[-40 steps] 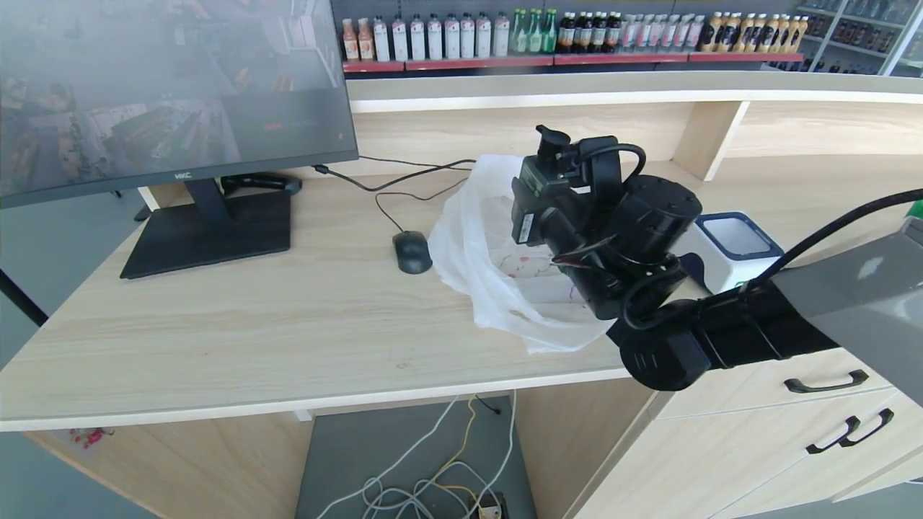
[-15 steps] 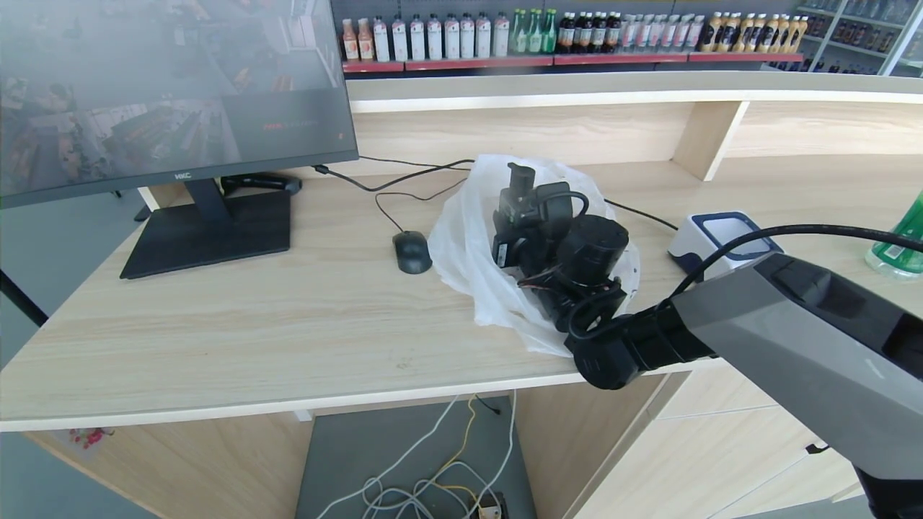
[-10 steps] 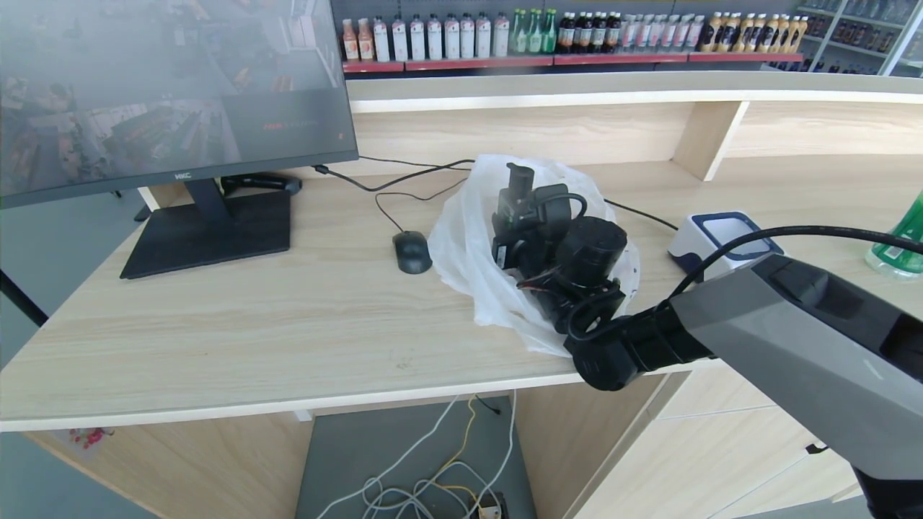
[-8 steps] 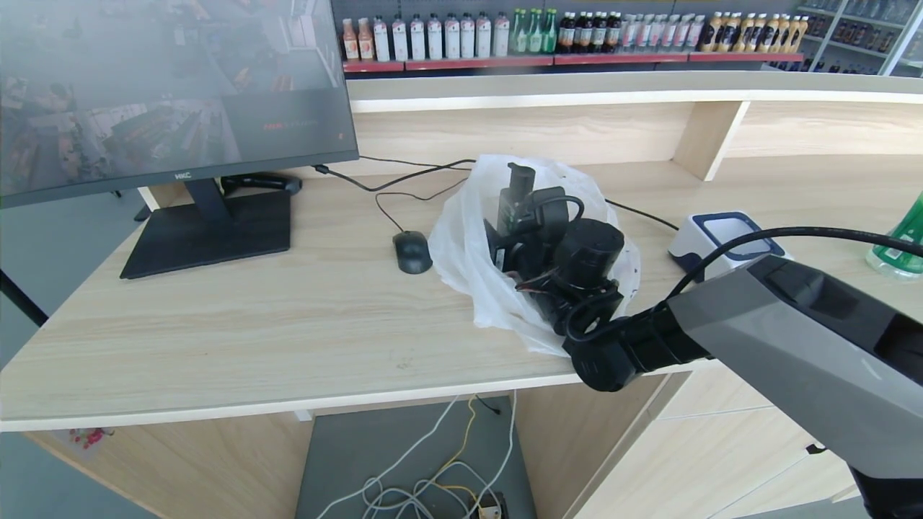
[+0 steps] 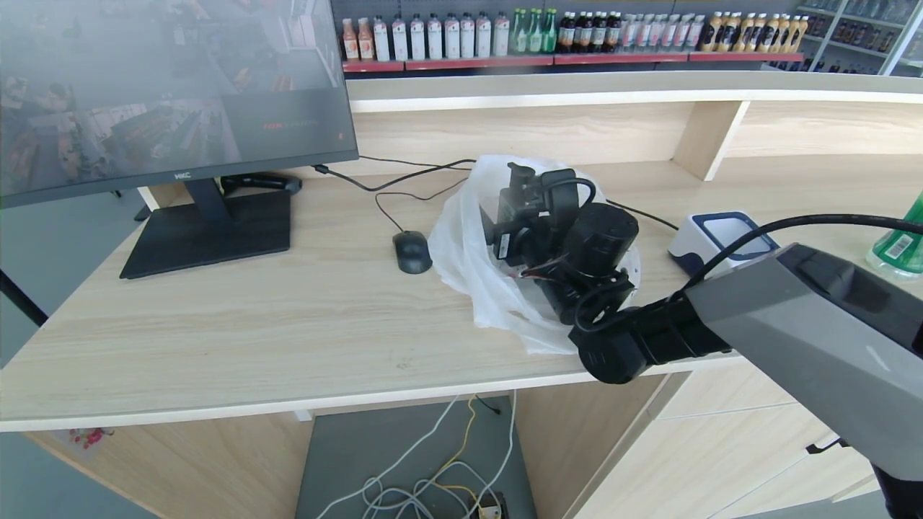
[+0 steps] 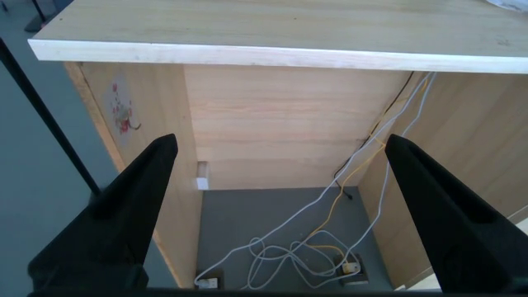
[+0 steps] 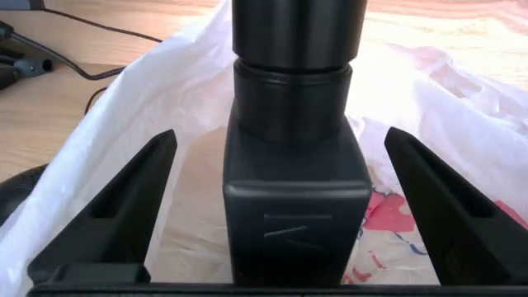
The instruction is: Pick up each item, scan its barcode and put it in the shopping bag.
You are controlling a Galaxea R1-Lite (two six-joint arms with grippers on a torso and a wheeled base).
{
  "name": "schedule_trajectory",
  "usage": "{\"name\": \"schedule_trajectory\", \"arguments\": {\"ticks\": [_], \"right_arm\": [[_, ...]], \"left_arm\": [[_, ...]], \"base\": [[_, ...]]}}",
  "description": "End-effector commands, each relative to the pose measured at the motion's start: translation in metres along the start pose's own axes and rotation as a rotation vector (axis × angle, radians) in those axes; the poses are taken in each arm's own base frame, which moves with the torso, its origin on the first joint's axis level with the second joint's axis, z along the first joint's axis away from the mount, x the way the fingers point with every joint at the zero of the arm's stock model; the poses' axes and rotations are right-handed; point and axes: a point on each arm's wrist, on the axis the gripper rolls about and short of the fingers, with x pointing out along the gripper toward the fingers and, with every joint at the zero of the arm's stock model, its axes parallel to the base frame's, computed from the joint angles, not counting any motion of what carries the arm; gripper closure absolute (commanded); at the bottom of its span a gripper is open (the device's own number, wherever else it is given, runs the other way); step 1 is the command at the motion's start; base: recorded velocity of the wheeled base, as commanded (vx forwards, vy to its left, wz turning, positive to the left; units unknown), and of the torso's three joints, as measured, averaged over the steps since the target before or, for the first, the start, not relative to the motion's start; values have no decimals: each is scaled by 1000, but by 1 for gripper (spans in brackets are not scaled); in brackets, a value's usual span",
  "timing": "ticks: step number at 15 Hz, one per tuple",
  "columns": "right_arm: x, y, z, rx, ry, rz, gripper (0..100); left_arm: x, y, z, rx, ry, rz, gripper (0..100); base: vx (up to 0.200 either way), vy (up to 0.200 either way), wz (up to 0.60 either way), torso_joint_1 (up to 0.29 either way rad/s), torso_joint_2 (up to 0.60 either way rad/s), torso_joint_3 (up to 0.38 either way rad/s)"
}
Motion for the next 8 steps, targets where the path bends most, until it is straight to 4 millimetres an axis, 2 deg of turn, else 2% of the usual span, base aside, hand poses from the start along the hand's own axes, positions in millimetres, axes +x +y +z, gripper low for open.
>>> {"name": "schedule_trajectory", "arguments": {"ticks": [1, 3, 8], "right_arm": [[-4, 3, 28, 16, -53, 7, 0], [-15, 7, 43, 19, -77, 21, 0], [-54, -7, 64, -33, -129, 37, 0]], "left_arm": [[0, 0, 0, 0, 0, 0, 0], [0, 0, 0, 0, 0, 0, 0], [0, 0, 0, 0, 0, 0, 0]], "base": [[0, 0, 0, 0, 0, 0], [0, 0, 0, 0, 0, 0], [0, 0, 0, 0, 0, 0]]}}
